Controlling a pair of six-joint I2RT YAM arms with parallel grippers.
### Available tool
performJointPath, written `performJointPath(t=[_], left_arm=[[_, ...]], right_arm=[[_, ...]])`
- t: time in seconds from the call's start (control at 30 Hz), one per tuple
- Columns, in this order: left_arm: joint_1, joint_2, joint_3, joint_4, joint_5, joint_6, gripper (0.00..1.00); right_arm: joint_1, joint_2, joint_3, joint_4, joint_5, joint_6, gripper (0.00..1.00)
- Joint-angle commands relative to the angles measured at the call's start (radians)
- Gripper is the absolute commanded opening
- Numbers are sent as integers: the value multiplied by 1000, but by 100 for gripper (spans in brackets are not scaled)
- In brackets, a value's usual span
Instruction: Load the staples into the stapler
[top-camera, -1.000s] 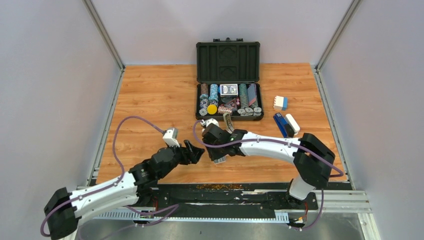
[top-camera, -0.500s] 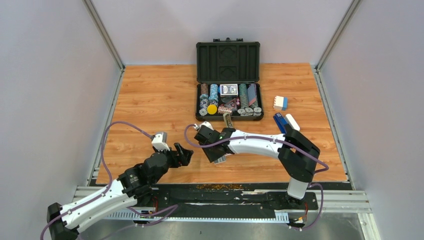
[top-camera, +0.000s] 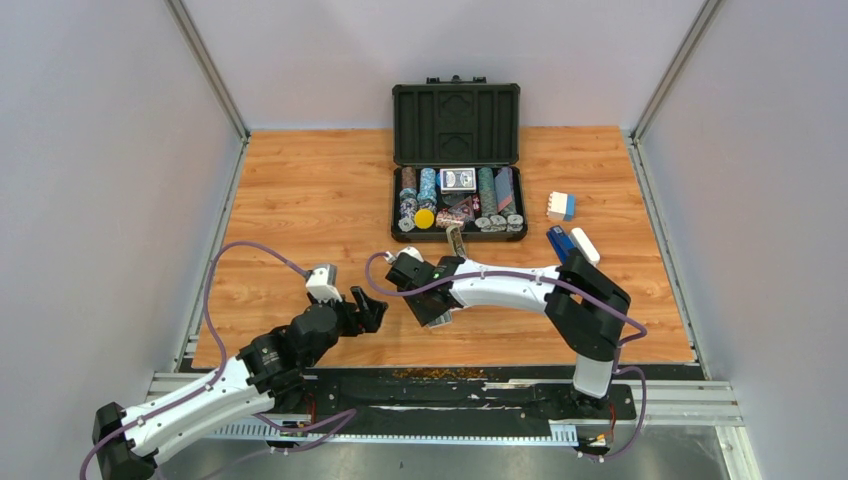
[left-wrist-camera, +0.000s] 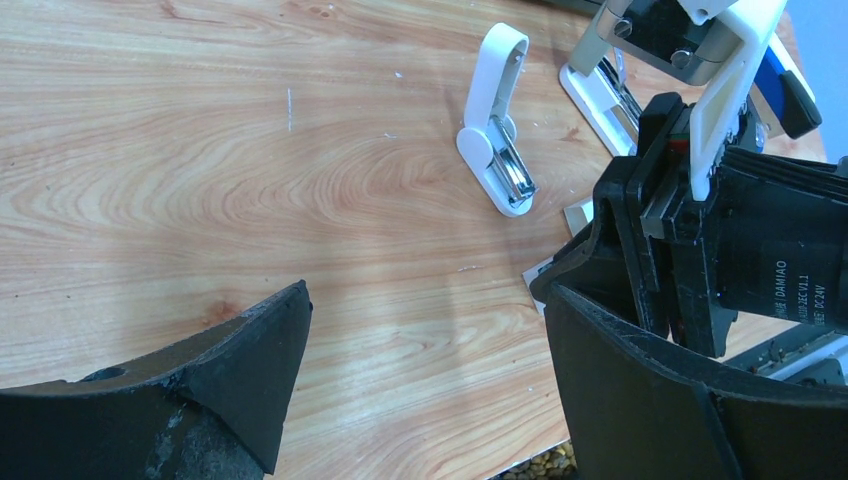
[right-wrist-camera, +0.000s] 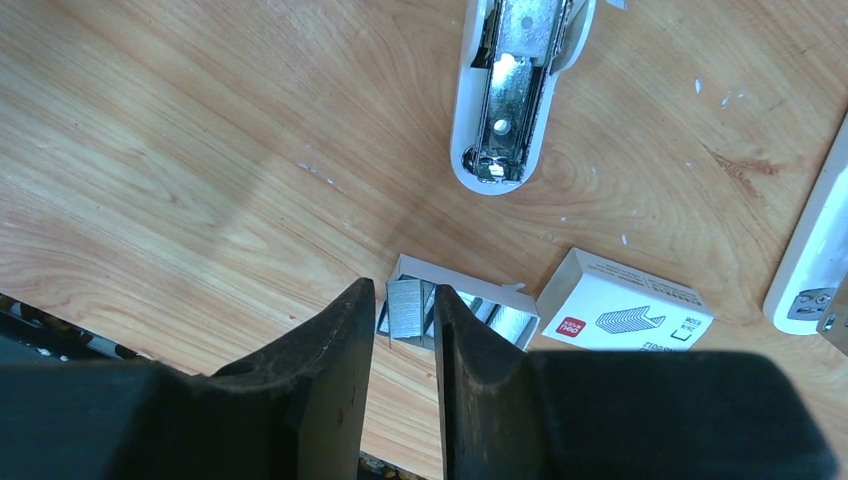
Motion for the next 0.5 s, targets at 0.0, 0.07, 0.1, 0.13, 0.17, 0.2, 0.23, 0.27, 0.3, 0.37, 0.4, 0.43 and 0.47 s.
performJointPath(t=[0.0, 0.07, 0.1, 0.13, 0.17, 0.2, 0.23, 0.27, 0.3, 0.37, 0.4, 0.43, 0.47], left_arm=[[-5, 1, -7, 43, 3, 15, 94], [-4, 3, -8, 54, 10, 21, 94], [-4, 2, -9, 58, 13, 23, 94], [-4, 2, -11, 64, 15, 24, 94], [-4, 3, -13, 69, 20, 24, 94], [-4, 4, -13, 75, 21, 25, 94], [-5, 5, -13, 81, 25, 28, 94], [-4, 5, -15, 88, 29, 32, 94], [-4, 6, -16, 98, 34, 36, 94], [-4, 9, -17, 120, 49, 47, 94], [-4, 12, -19, 132, 57, 52, 94], [-4, 16, -19, 142, 66, 60, 94], [-4, 20, -19, 155, 74, 66, 94]], right_arm=[[5, 9, 41, -6, 14, -12, 28], [5, 8, 41, -6, 15, -13, 27], [5, 6, 40, -6, 16, -14, 26], [5, 3, 40, -7, 16, -15, 25], [5, -1, 38, -6, 15, -15, 24], [5, -7, 37, -6, 16, -15, 23], [5, -16, 36, -5, 16, -15, 22], [5, -25, 32, -1, 16, -16, 22], [6, -35, 29, 2, 15, -17, 21], [5, -57, 18, 14, 14, -19, 19], [6, -69, 12, 21, 12, -19, 19], [6, -79, 5, 27, 12, -20, 18], [5, -90, -2, 34, 11, -19, 18]])
